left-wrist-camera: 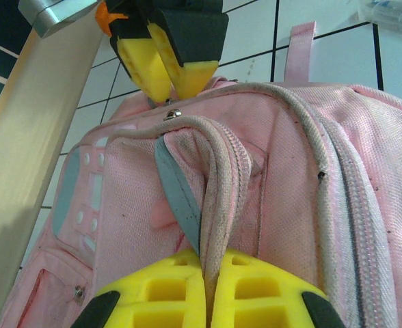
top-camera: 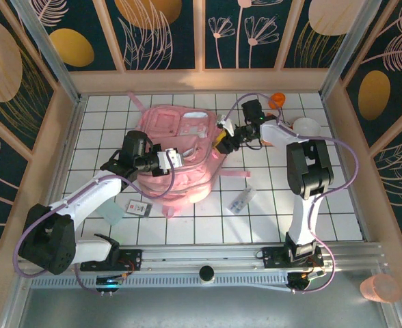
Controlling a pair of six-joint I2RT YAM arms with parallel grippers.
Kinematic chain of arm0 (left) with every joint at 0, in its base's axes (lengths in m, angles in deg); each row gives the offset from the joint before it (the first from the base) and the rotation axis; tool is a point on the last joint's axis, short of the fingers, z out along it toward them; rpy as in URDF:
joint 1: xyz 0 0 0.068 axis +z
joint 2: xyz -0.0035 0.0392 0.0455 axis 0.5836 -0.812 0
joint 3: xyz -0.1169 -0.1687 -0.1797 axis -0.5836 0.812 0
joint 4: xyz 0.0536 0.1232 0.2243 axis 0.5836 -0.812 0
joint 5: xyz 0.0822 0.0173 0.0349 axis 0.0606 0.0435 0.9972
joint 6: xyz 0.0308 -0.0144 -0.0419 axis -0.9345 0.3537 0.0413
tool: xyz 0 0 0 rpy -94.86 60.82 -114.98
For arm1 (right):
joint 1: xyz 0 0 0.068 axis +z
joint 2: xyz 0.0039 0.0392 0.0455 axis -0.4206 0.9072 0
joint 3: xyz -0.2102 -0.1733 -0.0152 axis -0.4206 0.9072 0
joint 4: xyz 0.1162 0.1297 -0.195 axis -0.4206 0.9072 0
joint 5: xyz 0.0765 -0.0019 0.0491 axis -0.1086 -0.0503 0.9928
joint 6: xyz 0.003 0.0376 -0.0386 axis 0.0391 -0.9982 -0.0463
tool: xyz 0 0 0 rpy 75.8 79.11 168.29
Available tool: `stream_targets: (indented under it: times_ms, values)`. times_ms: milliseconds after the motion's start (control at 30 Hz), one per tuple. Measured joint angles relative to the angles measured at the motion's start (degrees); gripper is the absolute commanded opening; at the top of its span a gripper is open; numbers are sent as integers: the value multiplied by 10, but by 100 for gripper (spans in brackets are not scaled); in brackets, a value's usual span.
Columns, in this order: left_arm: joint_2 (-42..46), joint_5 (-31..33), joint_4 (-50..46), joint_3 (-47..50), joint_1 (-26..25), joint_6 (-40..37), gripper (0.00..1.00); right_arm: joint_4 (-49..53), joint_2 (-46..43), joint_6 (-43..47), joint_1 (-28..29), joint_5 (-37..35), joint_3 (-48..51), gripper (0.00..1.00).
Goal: Pack the student bag
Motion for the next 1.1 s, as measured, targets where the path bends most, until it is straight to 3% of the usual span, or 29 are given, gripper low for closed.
stream_targets:
  times_ms: [133,367,600,867,1100]
  values:
    - [0,-2,0,0,0,0,0,11,25,35,-1,36,-12,33]
    - [0,-2,0,0,0,0,0,57,57,60,-3,65,-45,1]
    - [0,0,0,0,0,0,0,68,50,3,-4,60,-47,0]
    - [0,9,2,-2,-2,0,0,67,6,-132,-3,26,-47,0]
    - [-11,60,8,-20,-25,37,0,76,-12,-205,3,-1,-49,0]
